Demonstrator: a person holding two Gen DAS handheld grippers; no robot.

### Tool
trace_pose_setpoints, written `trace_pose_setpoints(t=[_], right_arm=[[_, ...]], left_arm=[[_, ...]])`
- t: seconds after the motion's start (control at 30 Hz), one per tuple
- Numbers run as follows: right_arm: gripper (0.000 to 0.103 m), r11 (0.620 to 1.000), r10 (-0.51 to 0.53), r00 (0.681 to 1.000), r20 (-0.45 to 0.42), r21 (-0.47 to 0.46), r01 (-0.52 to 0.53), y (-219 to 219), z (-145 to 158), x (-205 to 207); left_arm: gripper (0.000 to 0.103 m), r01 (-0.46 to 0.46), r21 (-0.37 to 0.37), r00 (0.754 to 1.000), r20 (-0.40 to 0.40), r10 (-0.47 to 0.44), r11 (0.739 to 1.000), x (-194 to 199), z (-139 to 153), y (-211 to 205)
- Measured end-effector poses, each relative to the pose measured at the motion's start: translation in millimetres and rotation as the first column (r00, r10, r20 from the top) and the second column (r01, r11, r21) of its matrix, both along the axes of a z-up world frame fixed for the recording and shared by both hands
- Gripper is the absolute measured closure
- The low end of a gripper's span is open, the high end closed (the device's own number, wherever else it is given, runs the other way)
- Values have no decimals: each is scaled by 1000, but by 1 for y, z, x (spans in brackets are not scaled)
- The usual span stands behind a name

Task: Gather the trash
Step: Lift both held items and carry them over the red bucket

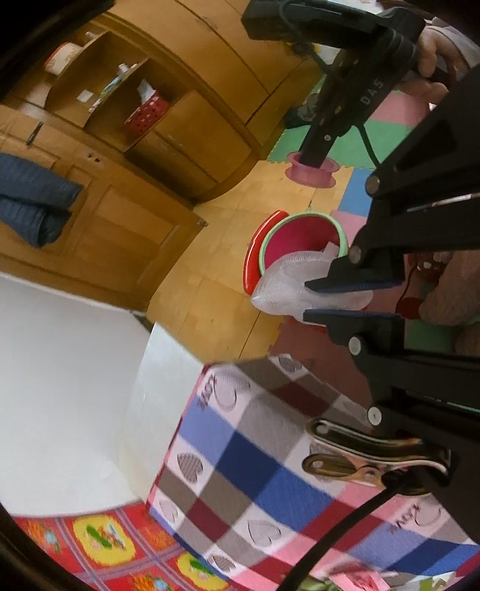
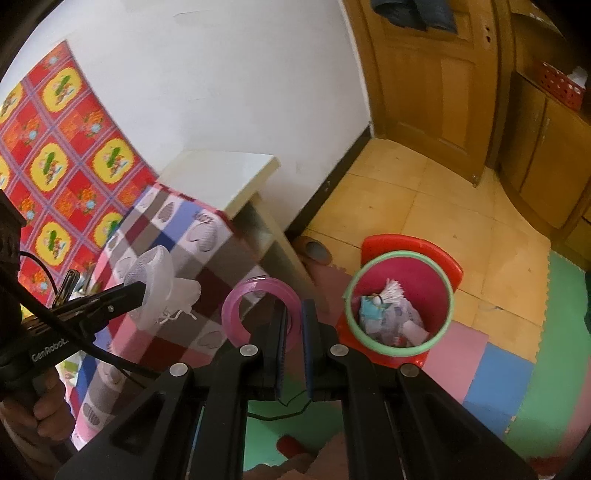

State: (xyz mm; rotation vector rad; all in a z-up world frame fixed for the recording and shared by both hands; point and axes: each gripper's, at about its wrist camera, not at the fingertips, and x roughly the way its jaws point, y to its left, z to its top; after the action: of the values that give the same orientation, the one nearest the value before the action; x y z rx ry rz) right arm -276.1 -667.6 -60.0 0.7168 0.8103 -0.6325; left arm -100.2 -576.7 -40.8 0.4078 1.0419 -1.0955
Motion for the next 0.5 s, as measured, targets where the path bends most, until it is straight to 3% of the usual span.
trace_pose_setpoints(t=[0.5], right_arm=[[94,996,-72,995,-69,55,76,-72,-62,-37]], left_arm=[[95,188,49,982,-43,-186,981,-57,-64,-101]])
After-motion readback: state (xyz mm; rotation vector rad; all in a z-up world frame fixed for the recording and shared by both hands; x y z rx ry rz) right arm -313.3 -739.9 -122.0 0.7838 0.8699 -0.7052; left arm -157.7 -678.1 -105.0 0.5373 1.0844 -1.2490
